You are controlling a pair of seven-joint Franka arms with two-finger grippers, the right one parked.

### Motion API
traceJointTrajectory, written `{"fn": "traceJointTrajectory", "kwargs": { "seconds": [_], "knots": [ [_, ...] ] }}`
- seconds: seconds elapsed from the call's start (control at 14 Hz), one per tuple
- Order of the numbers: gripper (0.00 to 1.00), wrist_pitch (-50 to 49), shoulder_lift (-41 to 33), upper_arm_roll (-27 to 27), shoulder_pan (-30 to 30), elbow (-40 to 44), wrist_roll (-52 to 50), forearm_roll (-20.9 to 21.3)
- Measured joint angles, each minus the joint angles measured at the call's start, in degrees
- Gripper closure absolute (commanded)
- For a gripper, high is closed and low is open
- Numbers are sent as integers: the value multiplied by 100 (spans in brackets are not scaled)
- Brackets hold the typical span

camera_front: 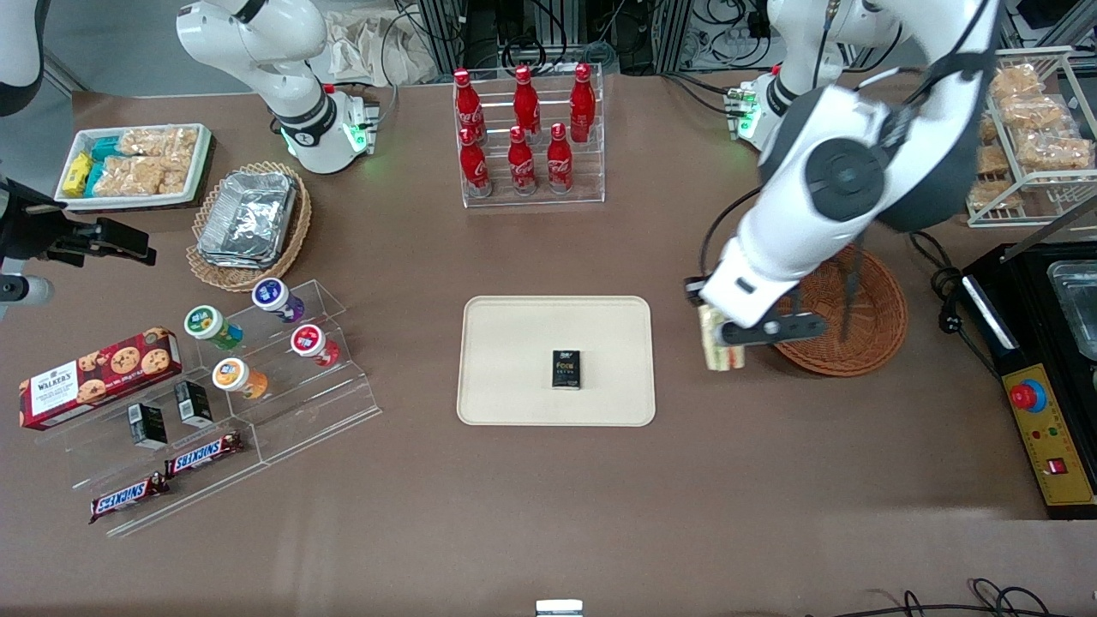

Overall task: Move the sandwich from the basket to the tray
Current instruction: 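Carry the sandwich to the white tray and lower it beside the black box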

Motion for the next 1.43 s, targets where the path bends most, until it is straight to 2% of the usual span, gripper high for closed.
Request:
{"fn": "traceJointTrajectory", "kwargs": {
  "seconds": [0.36,0.64,0.79,0.86,1.0,1.07,1.14,1.43],
  "knots": [
    [100,1414,904,-23,-488,-377,-97,3],
    [100,2667,1217,-20,-527,-991,-96,37],
    [100,2963,1360,-20,-567,-1113,-92,121],
    [97,3043,1439,-20,-595,-1134,-92,224],
    [51,3122,1580,-20,-635,-1140,-92,320],
    [8,3188,1630,-20,-641,-1140,-92,337],
    [0,3249,1667,-19,-642,-1140,-91,358],
    [0,3315,1691,-6,-637,-1121,-89,555]
  ]
}}
